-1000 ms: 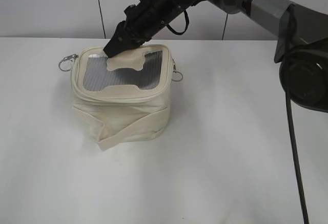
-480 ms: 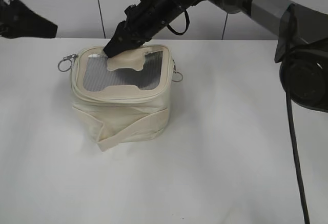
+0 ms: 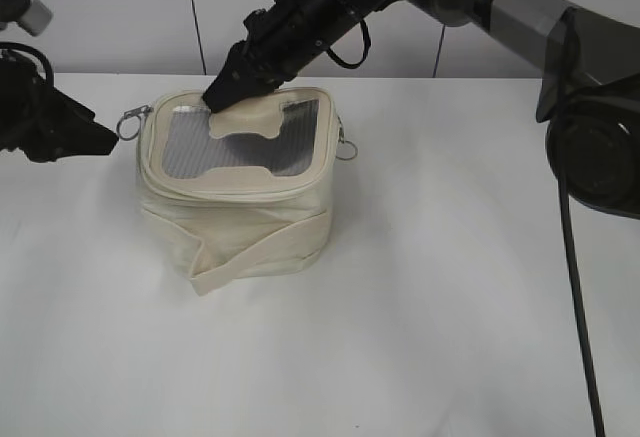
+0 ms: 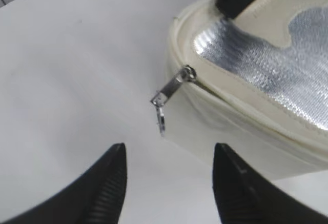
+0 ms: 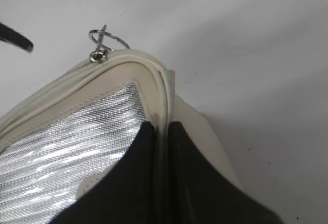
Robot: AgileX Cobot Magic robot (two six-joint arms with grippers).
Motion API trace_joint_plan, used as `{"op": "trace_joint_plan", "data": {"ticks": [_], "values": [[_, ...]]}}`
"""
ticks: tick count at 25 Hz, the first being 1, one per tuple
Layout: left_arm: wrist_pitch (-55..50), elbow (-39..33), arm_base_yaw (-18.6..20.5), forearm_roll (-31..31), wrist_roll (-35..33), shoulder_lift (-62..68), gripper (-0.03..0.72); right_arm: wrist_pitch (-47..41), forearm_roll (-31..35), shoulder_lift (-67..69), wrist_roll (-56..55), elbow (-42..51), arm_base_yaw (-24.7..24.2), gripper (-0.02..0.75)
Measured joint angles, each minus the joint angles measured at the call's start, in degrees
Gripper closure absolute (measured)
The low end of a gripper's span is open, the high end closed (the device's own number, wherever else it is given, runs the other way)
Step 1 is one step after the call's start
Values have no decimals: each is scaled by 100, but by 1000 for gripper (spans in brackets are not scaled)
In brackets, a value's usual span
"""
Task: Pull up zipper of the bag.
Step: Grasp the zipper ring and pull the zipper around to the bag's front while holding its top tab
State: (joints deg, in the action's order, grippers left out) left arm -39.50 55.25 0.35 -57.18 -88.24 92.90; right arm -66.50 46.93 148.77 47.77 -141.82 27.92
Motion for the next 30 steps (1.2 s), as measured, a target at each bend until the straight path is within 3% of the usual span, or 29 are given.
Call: {"op": "trace_joint_plan", "data": {"ticks": [6, 12, 17, 30], "values": [[897, -201, -411, -75, -174, 127, 278, 0, 11, 0, -6, 0, 0, 682], [1189, -201, -436, -393, -252, 389, 278, 0, 11, 0, -11, 0, 0, 682], [1315, -206, -436, -962, -751, 432, 278, 0, 11, 0, -13, 0, 0, 682], [1311, -206, -505, -1605, -1328, 458, 292, 11, 17, 0, -33, 0, 0, 682]]}}
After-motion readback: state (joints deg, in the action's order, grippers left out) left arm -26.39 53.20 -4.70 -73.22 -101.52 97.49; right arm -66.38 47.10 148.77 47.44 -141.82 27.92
